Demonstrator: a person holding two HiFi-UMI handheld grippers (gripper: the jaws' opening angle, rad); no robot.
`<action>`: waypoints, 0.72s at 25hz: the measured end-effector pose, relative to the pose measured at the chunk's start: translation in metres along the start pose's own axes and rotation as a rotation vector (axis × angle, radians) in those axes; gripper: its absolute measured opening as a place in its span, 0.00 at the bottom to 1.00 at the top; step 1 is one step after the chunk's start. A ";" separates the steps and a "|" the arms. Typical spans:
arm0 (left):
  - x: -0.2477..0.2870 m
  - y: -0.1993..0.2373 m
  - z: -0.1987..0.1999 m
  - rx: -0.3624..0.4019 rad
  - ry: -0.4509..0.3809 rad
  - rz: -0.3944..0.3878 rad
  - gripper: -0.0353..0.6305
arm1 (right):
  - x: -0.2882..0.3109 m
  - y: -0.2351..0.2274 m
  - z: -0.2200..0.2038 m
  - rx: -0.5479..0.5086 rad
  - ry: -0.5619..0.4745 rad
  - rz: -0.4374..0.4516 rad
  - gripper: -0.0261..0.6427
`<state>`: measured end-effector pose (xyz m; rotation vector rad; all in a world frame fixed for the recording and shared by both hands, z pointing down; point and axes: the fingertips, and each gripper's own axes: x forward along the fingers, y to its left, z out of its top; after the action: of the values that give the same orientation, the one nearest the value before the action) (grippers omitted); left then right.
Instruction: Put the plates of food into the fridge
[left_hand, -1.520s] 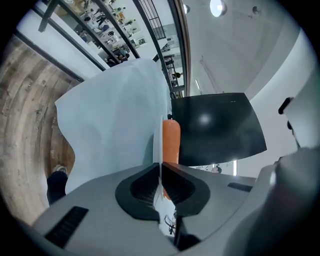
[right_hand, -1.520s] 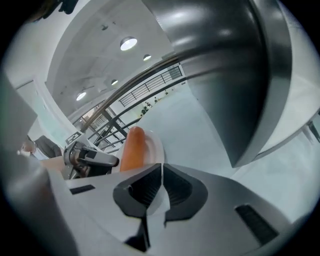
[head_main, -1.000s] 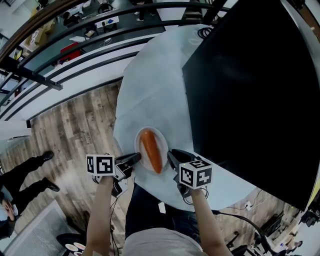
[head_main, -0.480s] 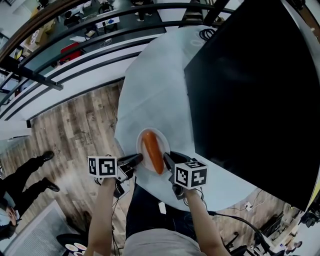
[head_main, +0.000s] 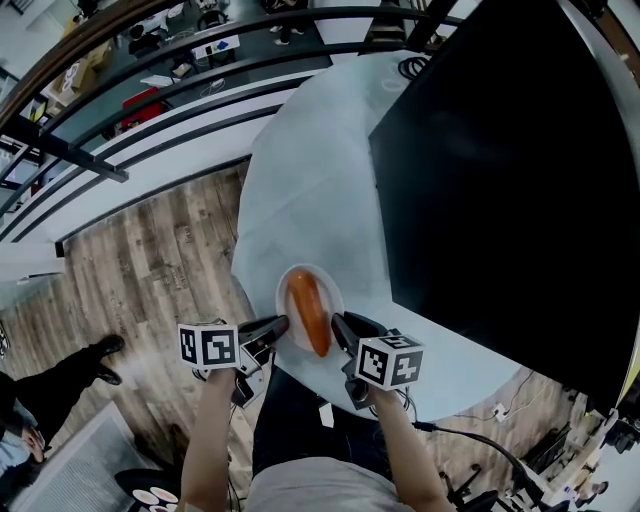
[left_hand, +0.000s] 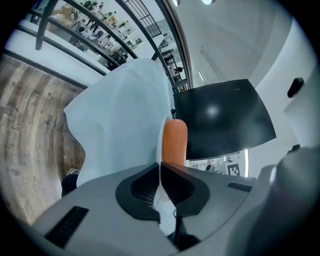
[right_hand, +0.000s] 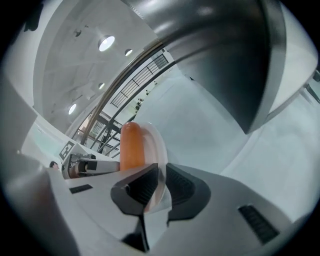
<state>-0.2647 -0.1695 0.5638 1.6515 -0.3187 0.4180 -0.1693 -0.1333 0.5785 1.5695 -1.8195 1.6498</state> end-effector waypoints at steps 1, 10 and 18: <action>0.000 -0.003 -0.004 0.001 0.002 -0.002 0.08 | -0.004 0.000 -0.002 0.005 -0.001 0.006 0.13; 0.003 -0.022 -0.025 0.008 0.038 -0.020 0.08 | -0.033 -0.004 -0.013 0.042 -0.011 0.050 0.12; 0.012 -0.034 -0.066 0.001 0.031 0.000 0.08 | -0.060 -0.019 -0.039 0.035 0.007 0.098 0.11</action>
<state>-0.2443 -0.0996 0.5457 1.6447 -0.2956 0.4433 -0.1478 -0.0658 0.5585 1.5086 -1.9018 1.7357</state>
